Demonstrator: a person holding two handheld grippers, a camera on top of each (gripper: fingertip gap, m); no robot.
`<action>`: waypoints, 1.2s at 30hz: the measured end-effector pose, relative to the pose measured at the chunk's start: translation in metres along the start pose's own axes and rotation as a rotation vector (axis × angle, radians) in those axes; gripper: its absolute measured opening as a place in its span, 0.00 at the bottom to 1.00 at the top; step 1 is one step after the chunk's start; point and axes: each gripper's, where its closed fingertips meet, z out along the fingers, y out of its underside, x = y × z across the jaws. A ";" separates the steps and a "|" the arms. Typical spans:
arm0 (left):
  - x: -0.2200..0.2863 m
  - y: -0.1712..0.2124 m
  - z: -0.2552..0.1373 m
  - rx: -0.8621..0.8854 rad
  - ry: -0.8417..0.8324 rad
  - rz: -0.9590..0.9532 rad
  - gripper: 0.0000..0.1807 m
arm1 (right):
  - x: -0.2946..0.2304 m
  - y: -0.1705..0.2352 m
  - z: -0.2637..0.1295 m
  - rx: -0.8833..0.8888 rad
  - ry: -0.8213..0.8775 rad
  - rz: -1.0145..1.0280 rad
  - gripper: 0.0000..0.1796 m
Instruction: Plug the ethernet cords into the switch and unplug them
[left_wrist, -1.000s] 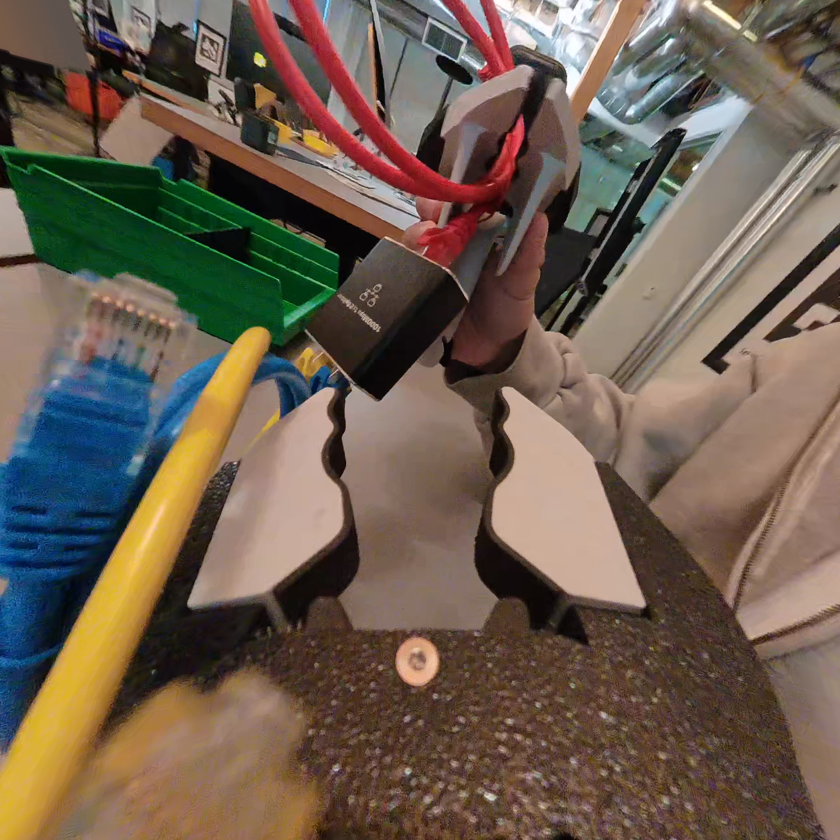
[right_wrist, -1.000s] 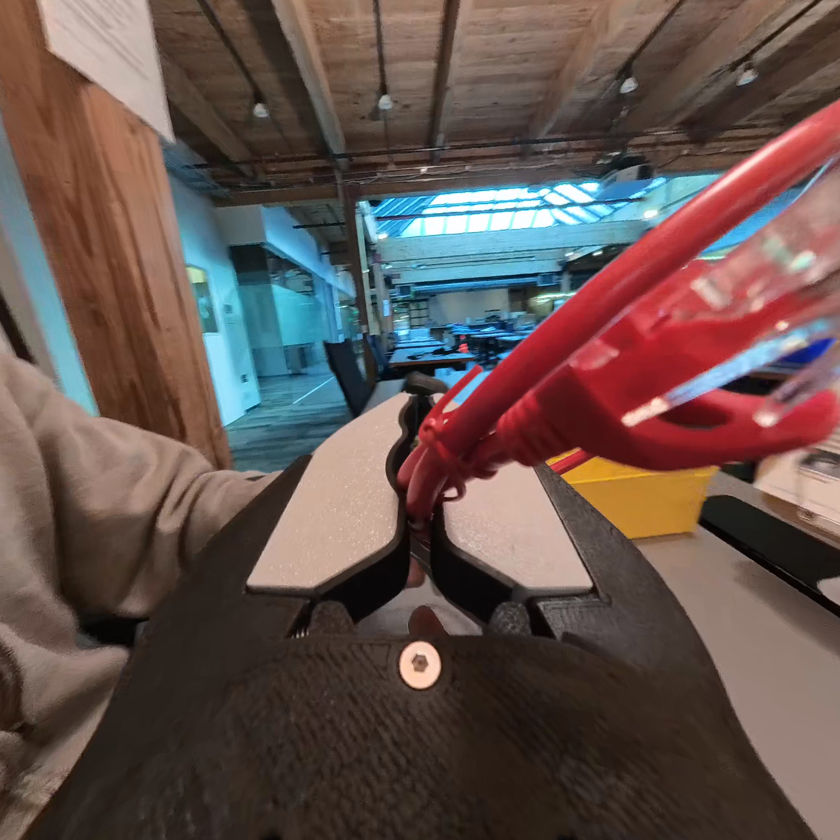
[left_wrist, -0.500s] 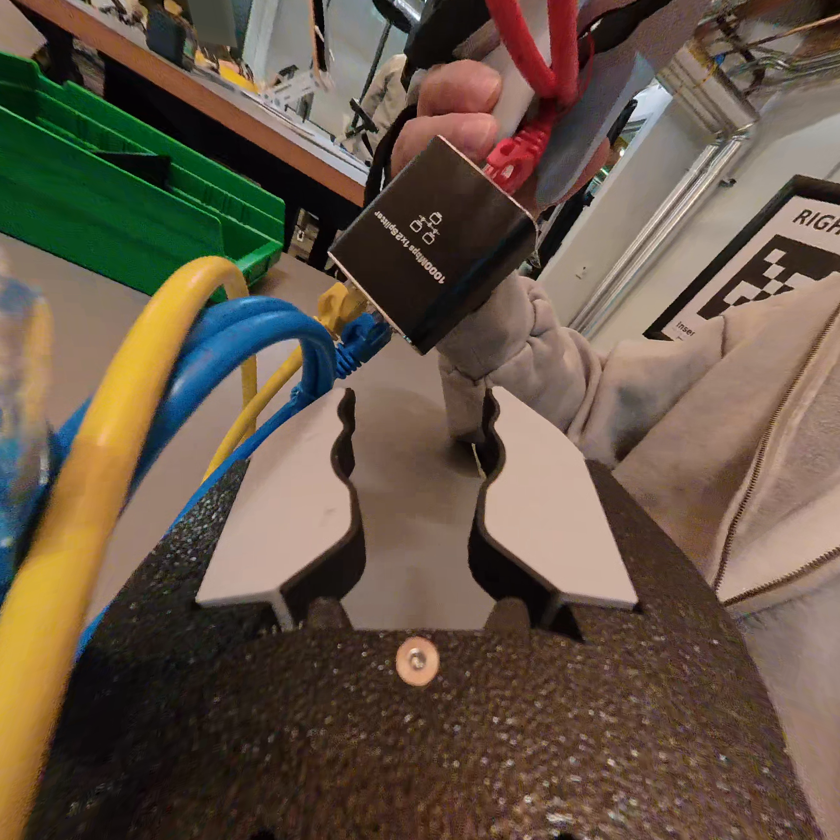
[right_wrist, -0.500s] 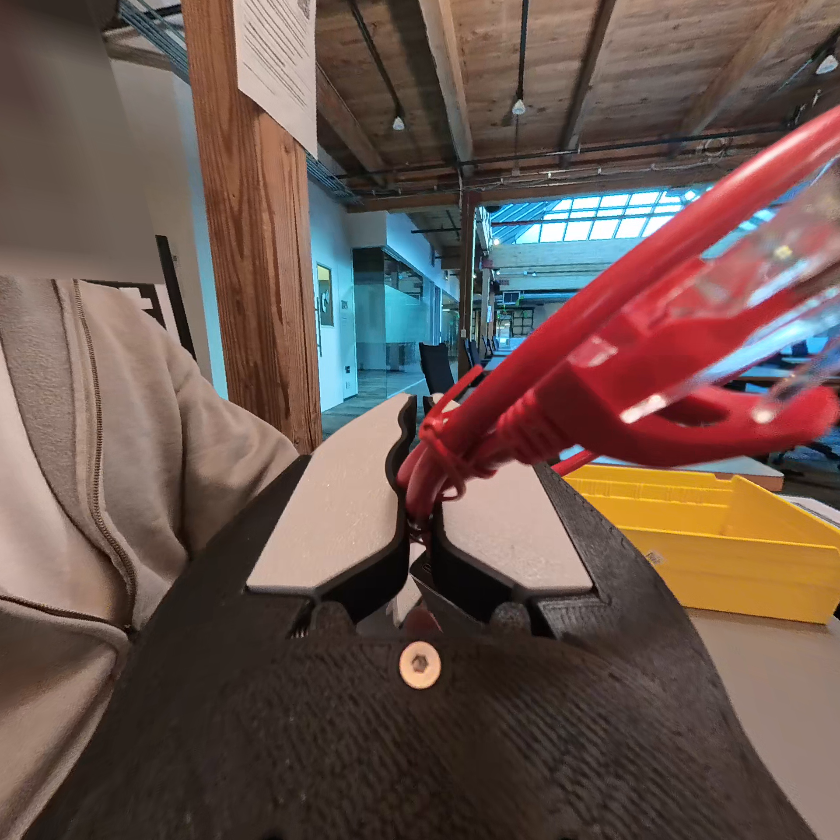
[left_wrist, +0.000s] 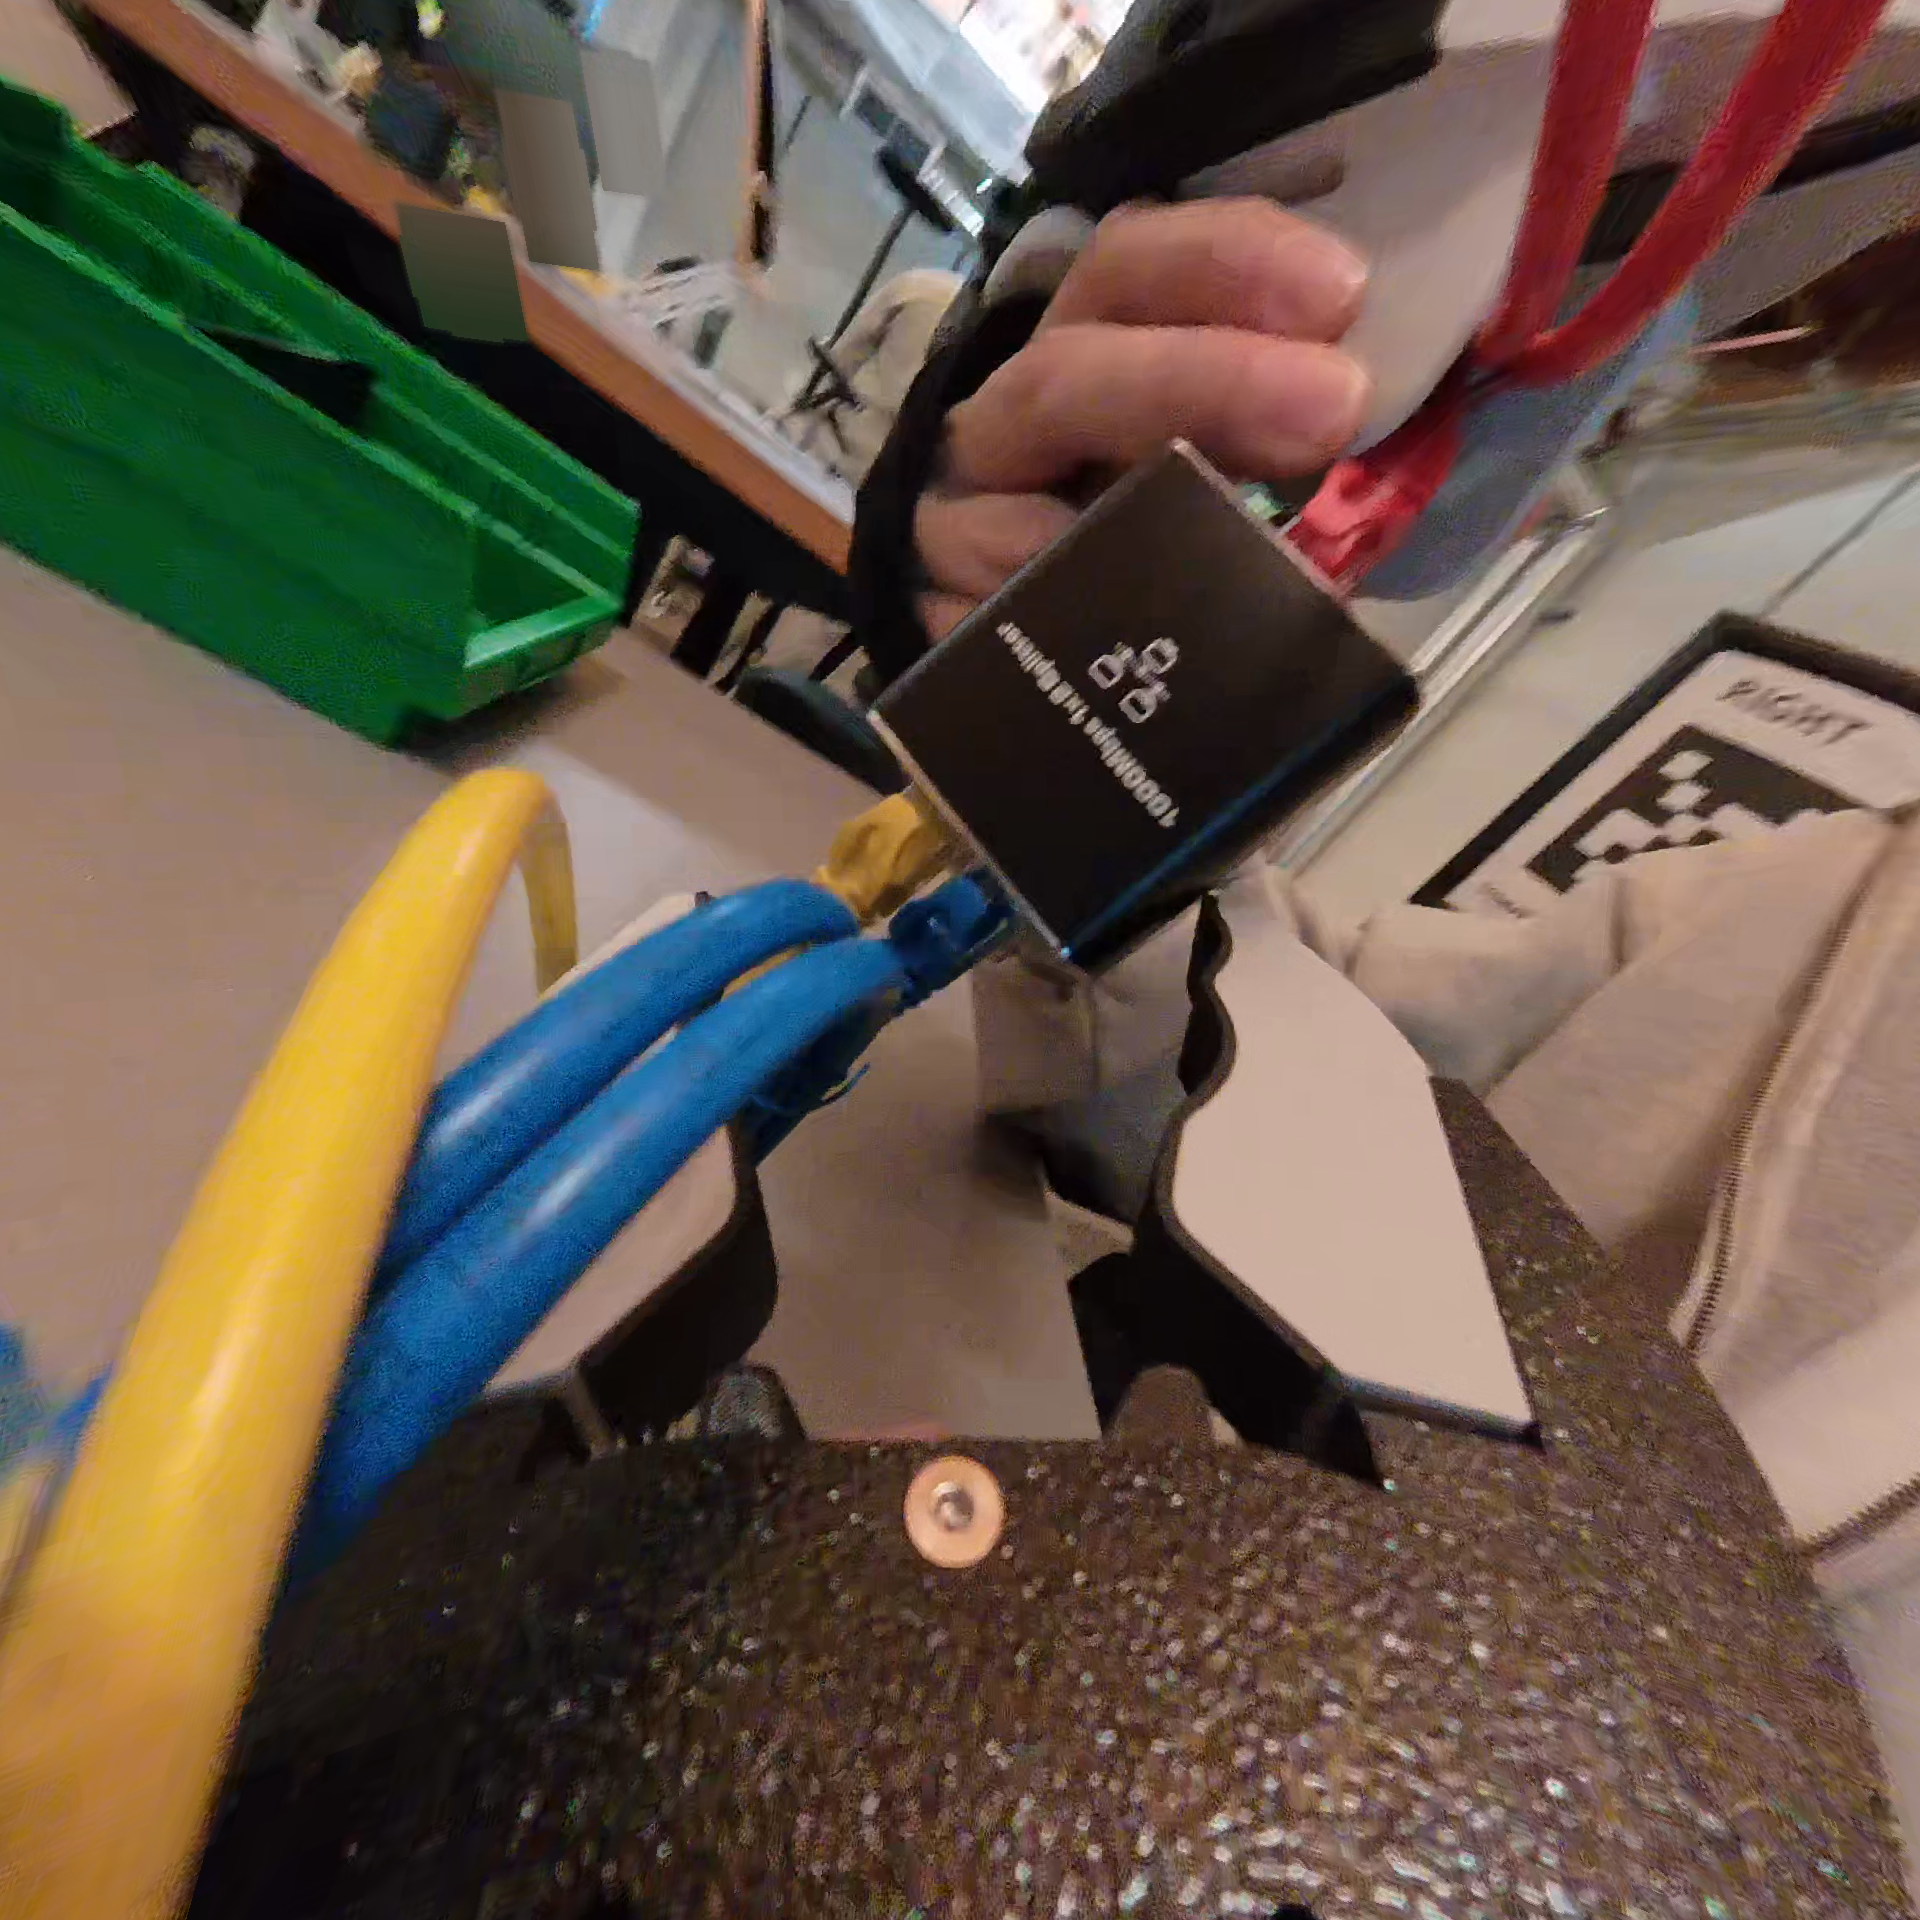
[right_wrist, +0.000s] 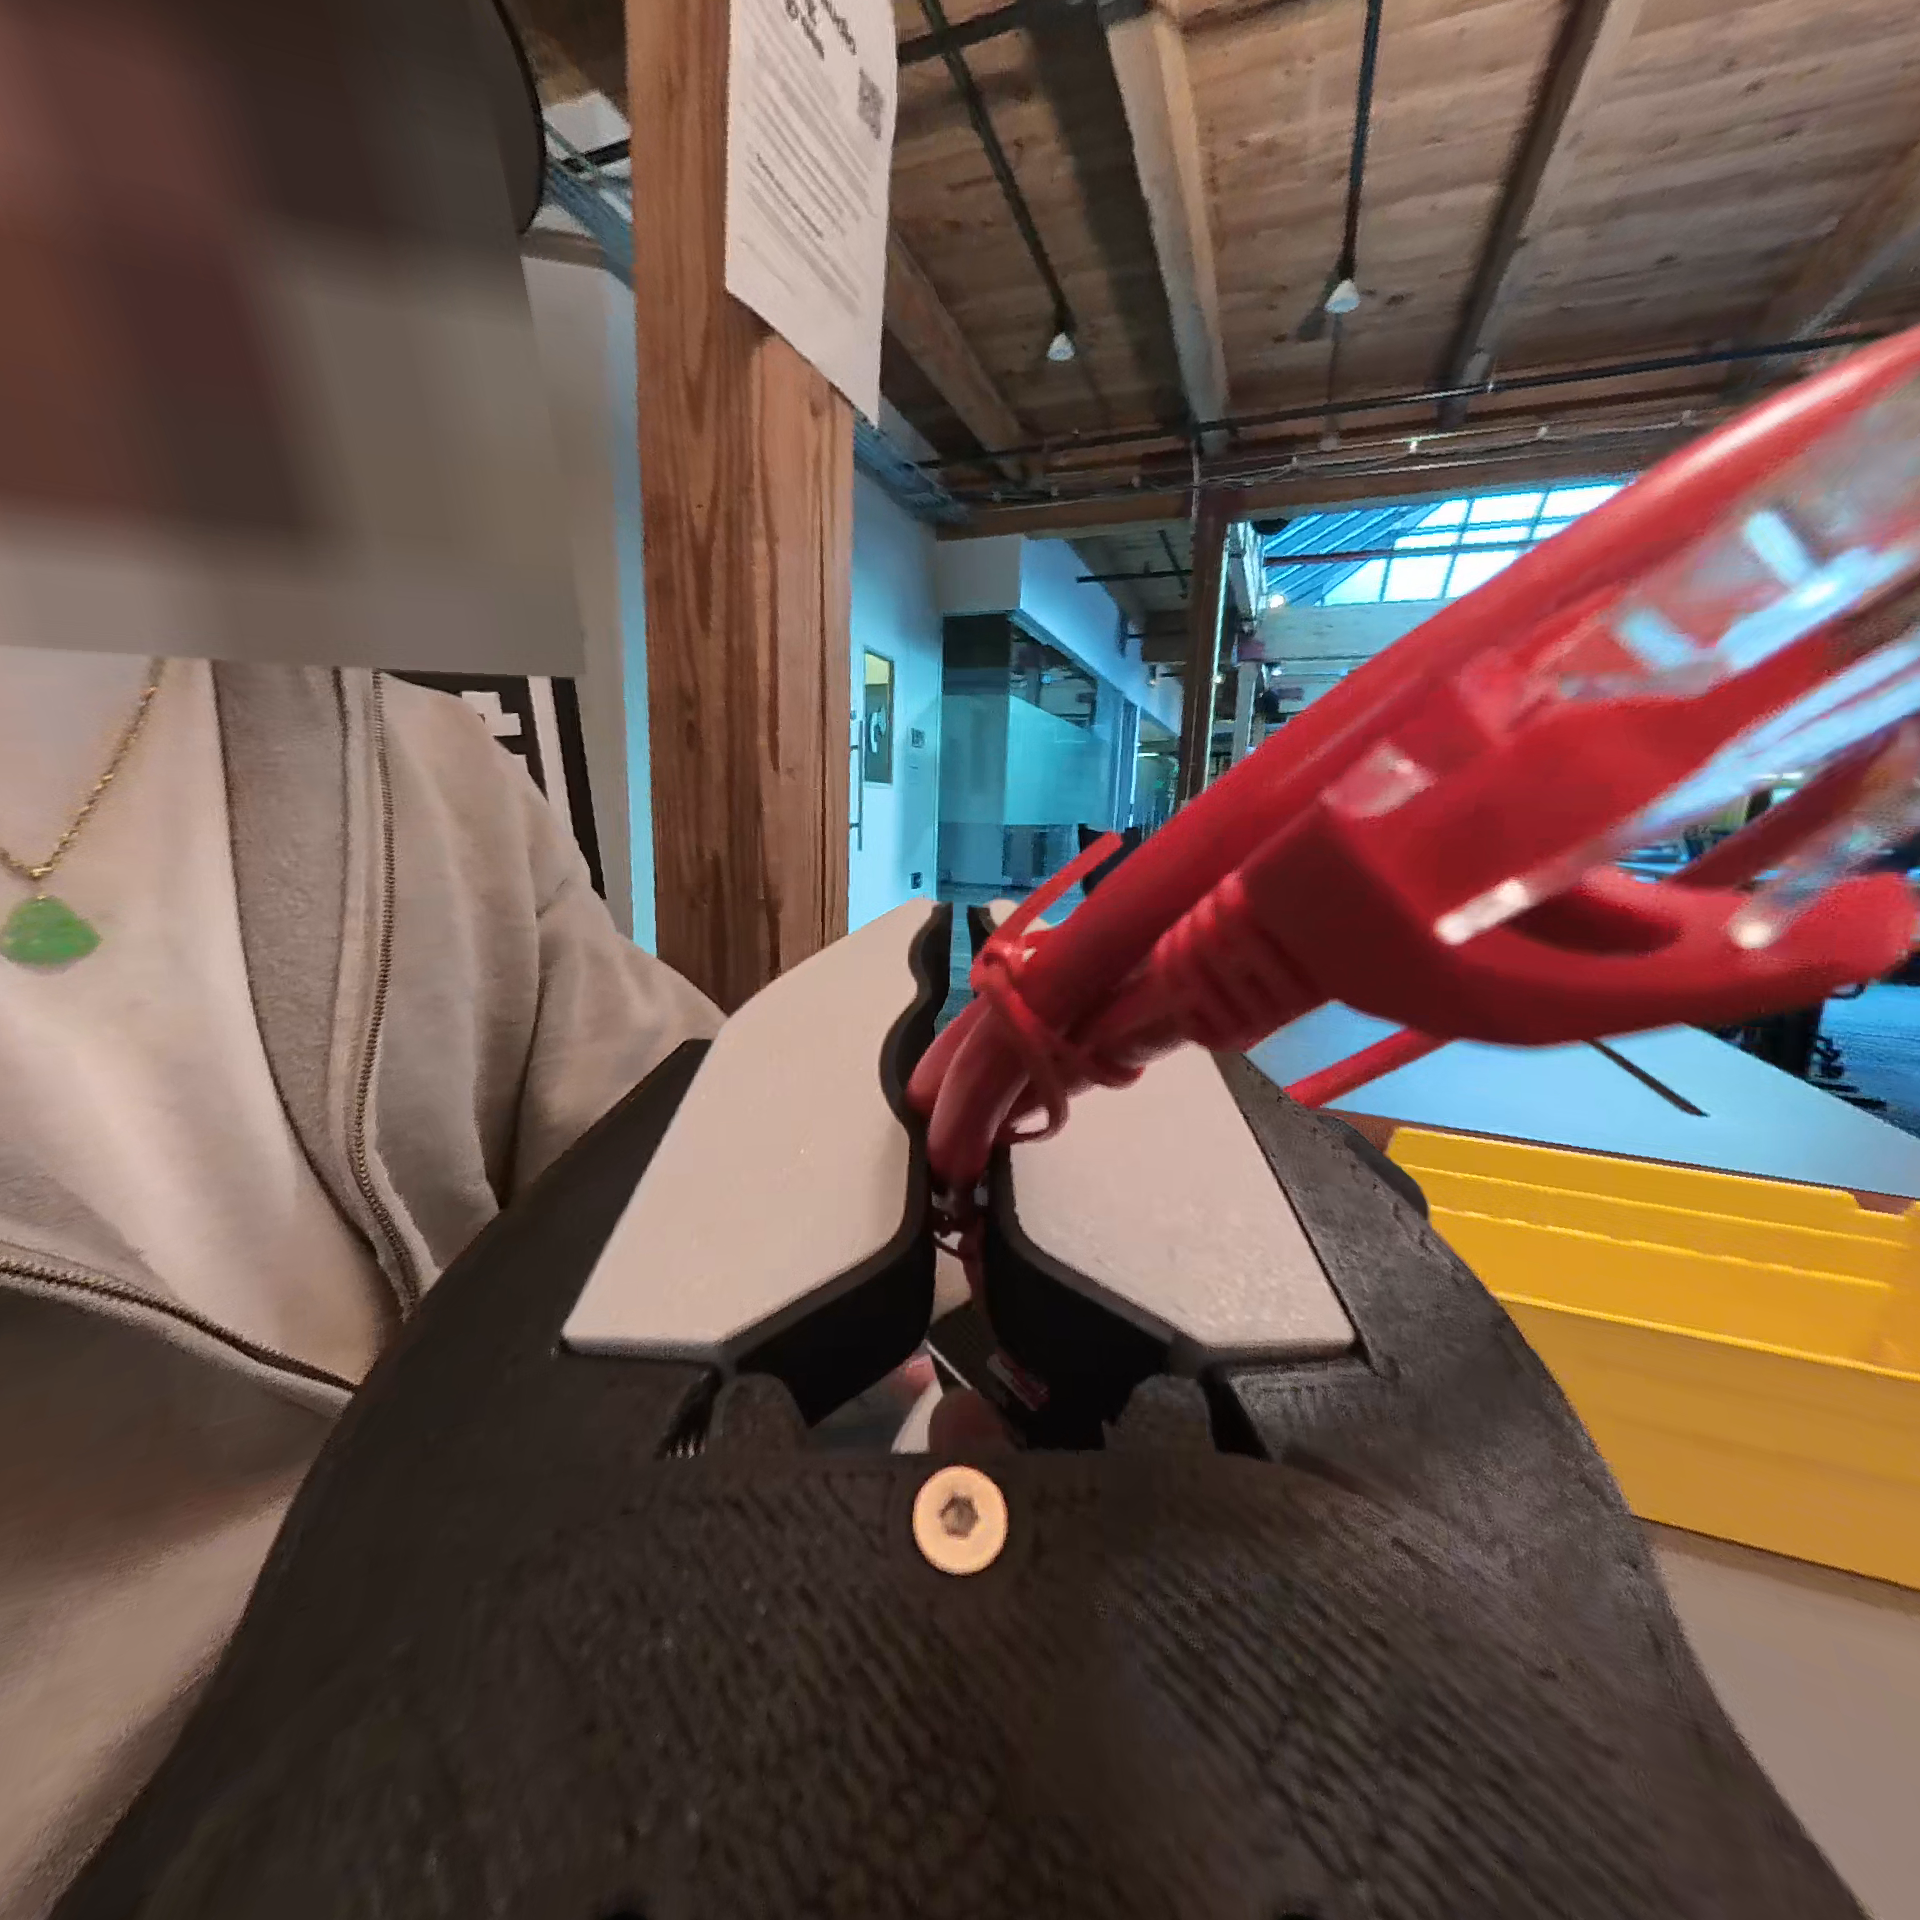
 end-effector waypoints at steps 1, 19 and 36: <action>0.006 -0.007 0.001 0.060 0.078 -0.011 0.44 | 0.000 0.002 0.001 -0.012 0.001 0.004 0.02; 0.030 -0.002 0.025 0.013 0.379 0.062 0.41 | -0.021 -0.011 -0.010 0.061 -0.149 0.060 0.02; 0.020 -0.005 0.022 0.014 0.024 0.460 0.28 | -0.008 -0.017 -0.017 0.019 0.026 0.000 0.04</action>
